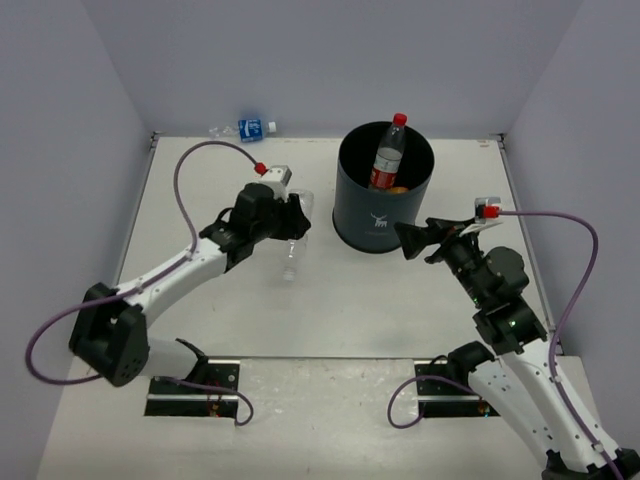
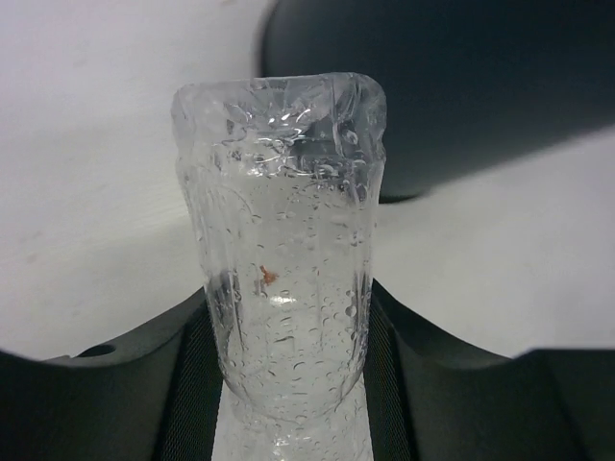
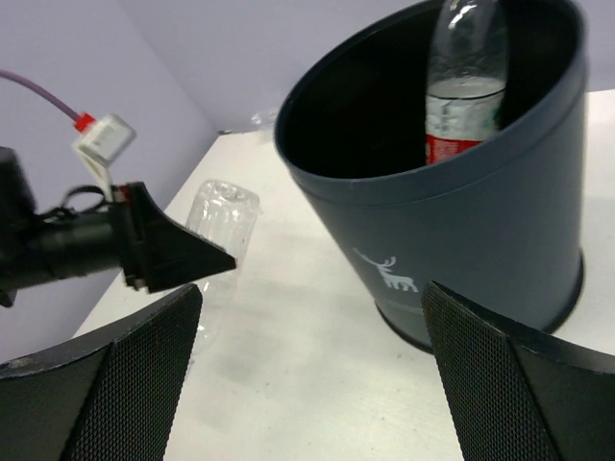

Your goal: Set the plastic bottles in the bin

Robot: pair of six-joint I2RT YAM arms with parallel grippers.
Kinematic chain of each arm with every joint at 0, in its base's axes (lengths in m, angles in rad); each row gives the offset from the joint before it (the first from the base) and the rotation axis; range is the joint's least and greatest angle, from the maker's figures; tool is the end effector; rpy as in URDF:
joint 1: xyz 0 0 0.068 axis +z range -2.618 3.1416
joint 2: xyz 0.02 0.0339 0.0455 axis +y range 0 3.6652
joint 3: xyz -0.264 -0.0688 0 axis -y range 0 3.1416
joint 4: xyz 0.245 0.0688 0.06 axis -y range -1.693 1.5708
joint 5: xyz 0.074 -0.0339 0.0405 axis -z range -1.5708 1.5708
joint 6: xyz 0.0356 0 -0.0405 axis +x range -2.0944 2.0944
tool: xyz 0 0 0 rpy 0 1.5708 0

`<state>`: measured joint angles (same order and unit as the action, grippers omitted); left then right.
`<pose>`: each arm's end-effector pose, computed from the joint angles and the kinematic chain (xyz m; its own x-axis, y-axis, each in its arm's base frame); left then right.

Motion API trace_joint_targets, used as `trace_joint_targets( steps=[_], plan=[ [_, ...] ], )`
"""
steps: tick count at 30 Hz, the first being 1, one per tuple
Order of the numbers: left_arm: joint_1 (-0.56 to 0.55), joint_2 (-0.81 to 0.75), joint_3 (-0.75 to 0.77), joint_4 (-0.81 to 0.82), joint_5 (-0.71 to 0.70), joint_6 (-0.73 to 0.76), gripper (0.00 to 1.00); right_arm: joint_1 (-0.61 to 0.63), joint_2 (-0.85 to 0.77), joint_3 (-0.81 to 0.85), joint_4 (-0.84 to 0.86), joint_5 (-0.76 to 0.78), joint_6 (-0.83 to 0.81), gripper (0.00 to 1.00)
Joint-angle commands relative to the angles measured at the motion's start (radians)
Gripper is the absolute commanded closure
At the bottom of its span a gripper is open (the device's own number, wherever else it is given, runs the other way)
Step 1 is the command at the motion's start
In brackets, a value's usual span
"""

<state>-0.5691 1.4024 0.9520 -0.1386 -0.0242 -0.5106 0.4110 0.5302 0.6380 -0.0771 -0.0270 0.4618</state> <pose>0.2646 -0.1682 0.2602 -0.6633 -0.1557 -0.7320 0.2265 0.8905 -0.3946 0.1270 0.0564 0.3364 -0.1638 0.4145 -0.8952 -0.3922 0.8053 0.4446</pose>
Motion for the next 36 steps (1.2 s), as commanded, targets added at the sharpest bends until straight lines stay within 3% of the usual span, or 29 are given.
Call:
trace_joint_targets(
  steps=[1,3,6,10,17,25,31,36],
  plan=[
    [-0.044,-0.127,-0.095,0.239,0.552,0.306,0.78,0.000,0.045,0.010,0.111,-0.121,0.037,0.01],
    [-0.101,-0.181,-0.138,0.324,0.695,0.369,0.79,0.000,0.075,0.014,0.147,-0.184,0.070,0.01],
    [-0.172,-0.241,-0.193,0.393,0.754,0.418,0.79,0.002,0.124,0.019,0.237,-0.328,0.123,0.01],
    [-0.188,-0.262,-0.199,0.425,0.770,0.400,0.82,0.000,0.194,0.024,0.315,-0.533,0.170,0.01],
    [-0.195,-0.260,-0.198,0.439,0.738,0.373,0.85,0.024,0.258,0.025,0.370,-0.738,0.147,0.01],
    [-0.195,-0.260,-0.178,0.454,0.738,0.349,0.86,0.146,0.289,0.052,0.265,-0.559,0.028,0.01],
    [-0.202,-0.276,-0.188,0.468,0.737,0.318,0.85,0.197,0.341,0.061,0.337,-0.511,0.015,0.01],
    [-0.206,-0.287,-0.190,0.474,0.708,0.302,0.85,0.199,0.361,0.064,0.360,-0.508,0.021,0.16]
  ],
)
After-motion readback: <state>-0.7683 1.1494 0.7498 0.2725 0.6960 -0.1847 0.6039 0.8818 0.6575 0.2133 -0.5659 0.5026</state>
